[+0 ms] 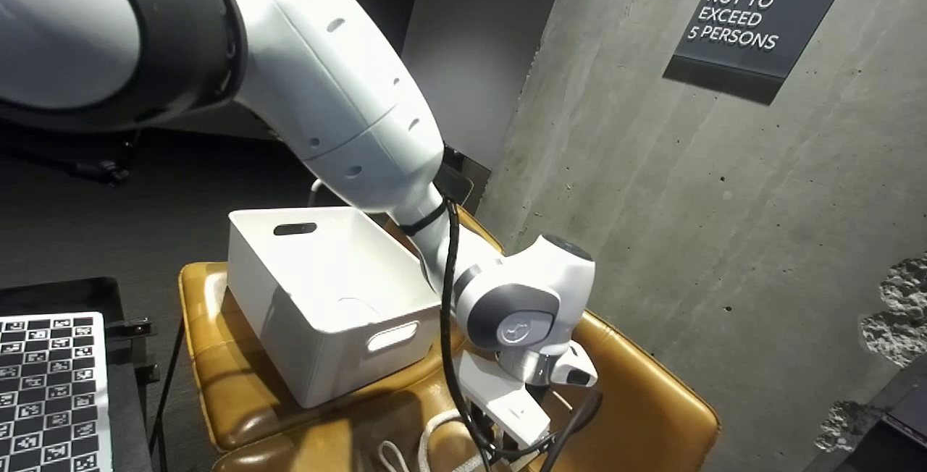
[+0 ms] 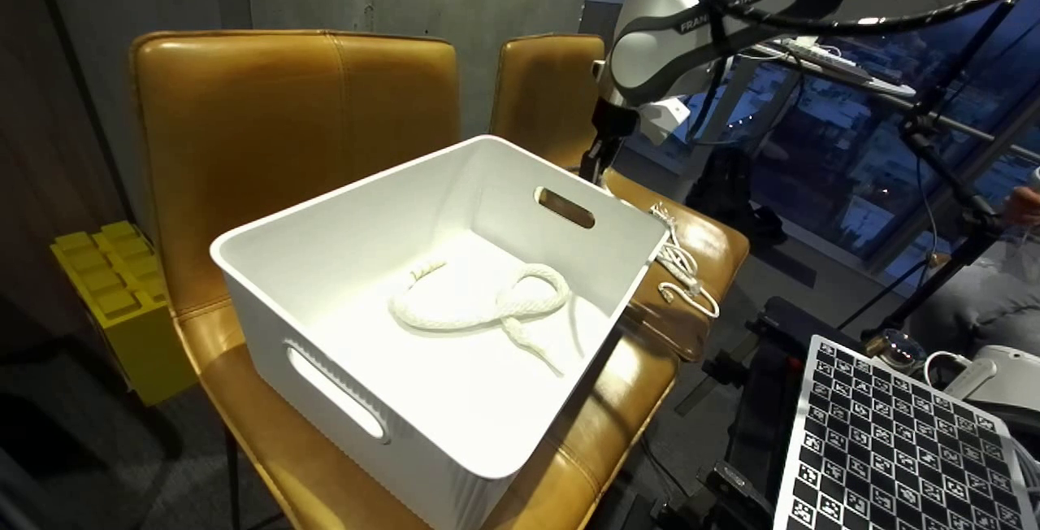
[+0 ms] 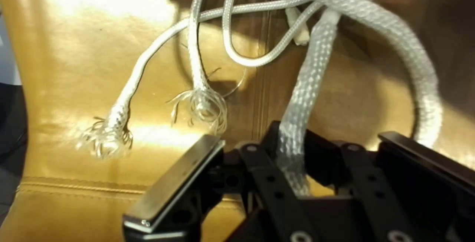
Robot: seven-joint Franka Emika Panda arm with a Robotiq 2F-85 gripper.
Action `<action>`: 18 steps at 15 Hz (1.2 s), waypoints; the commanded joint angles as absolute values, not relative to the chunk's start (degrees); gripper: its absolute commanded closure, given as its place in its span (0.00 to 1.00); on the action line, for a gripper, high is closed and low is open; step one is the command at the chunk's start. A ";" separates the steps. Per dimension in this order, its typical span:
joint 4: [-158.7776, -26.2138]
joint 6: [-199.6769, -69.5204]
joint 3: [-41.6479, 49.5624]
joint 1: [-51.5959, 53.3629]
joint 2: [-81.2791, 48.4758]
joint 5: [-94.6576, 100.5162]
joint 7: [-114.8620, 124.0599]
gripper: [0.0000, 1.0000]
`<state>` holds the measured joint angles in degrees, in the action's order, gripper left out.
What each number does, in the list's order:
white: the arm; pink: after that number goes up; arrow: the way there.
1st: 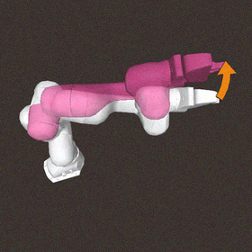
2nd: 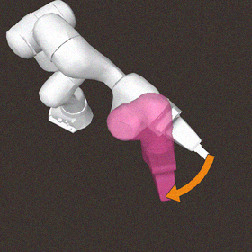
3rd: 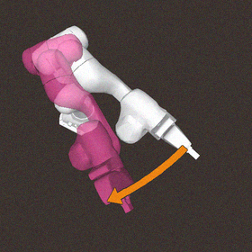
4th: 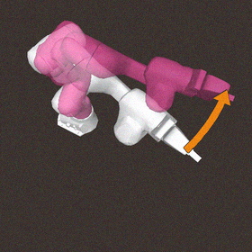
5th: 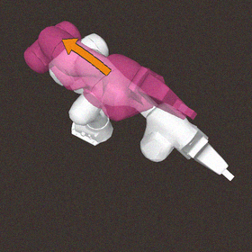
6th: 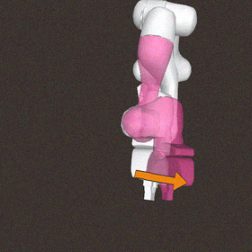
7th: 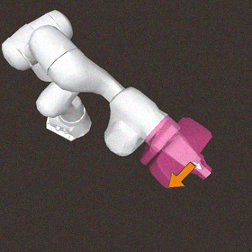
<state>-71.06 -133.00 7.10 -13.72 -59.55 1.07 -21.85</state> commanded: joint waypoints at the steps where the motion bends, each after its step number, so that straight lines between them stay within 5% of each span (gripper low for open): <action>1: -84.63 -138.21 5.74 -13.96 -47.61 3.43 -23.42 0.98; 12: -112.46 -159.62 8.18 -9.74 -16.51 15.03 -20.19 0.98; 18: -120.73 -160.46 7.39 -5.98 0.37 22.71 -14.44 0.98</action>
<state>-115.41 -160.38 7.36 -8.30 -8.58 18.58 -18.15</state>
